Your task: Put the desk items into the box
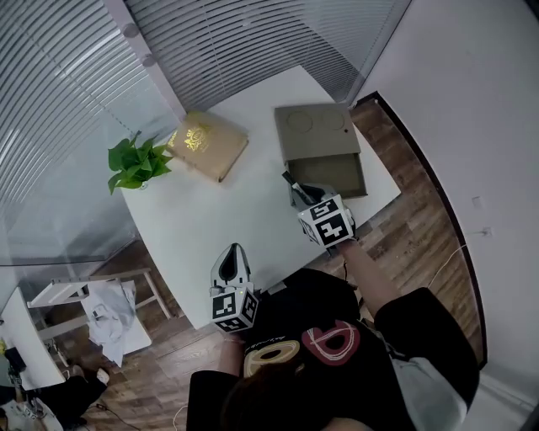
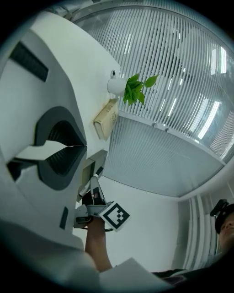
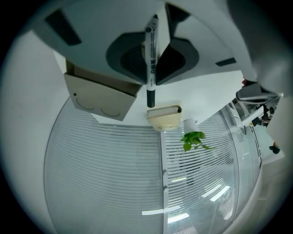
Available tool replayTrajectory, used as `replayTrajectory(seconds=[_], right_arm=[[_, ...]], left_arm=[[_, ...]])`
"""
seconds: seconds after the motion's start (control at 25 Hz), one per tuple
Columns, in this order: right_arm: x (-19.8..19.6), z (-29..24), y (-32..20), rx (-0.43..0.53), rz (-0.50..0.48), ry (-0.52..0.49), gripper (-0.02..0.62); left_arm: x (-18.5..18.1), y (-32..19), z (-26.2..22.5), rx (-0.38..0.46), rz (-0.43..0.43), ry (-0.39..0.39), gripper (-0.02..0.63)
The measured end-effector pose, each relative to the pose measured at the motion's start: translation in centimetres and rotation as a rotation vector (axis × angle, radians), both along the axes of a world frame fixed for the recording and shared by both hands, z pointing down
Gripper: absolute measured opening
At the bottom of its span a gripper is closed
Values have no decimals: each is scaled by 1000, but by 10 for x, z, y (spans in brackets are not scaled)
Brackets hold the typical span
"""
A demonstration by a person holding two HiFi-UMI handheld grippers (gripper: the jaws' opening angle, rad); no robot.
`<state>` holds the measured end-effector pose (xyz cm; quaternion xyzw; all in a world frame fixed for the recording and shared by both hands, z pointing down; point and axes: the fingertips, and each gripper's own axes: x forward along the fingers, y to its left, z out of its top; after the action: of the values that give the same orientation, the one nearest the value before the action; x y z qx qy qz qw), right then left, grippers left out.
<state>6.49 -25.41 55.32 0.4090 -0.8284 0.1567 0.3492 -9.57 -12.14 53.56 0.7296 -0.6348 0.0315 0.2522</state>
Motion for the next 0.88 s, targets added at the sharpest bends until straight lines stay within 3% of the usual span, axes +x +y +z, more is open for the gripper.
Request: replayTrajectory(seconds=[0.36,0.88], right_arm=[[47,8,-23,-22,64,28,71],[86,35,-41,-77,63,104,71]], left_arm=[[20,-15,0,-1,9,-10,17],[40,-33,3,-10,10,-24,17]])
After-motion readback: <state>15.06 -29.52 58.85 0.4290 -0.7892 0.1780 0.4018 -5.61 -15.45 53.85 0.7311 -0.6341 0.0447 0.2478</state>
